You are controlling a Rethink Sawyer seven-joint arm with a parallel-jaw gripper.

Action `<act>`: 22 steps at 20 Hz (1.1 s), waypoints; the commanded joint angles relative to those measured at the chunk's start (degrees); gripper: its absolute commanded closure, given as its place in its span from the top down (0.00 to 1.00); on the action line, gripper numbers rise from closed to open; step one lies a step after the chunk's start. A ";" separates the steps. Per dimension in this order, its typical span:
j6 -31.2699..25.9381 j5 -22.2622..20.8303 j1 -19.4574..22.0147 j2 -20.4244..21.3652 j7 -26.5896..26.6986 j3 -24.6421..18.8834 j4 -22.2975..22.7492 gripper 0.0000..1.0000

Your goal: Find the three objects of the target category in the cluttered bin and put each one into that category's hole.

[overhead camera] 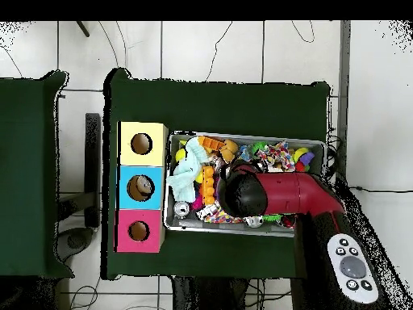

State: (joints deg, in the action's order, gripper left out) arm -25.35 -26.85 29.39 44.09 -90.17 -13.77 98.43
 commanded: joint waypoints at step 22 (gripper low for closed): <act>-13.30 12.58 -0.82 -0.97 -0.59 -9.88 11.59 0.00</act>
State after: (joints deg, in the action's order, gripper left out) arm -28.52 -16.05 28.90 45.07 -90.17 -20.64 107.93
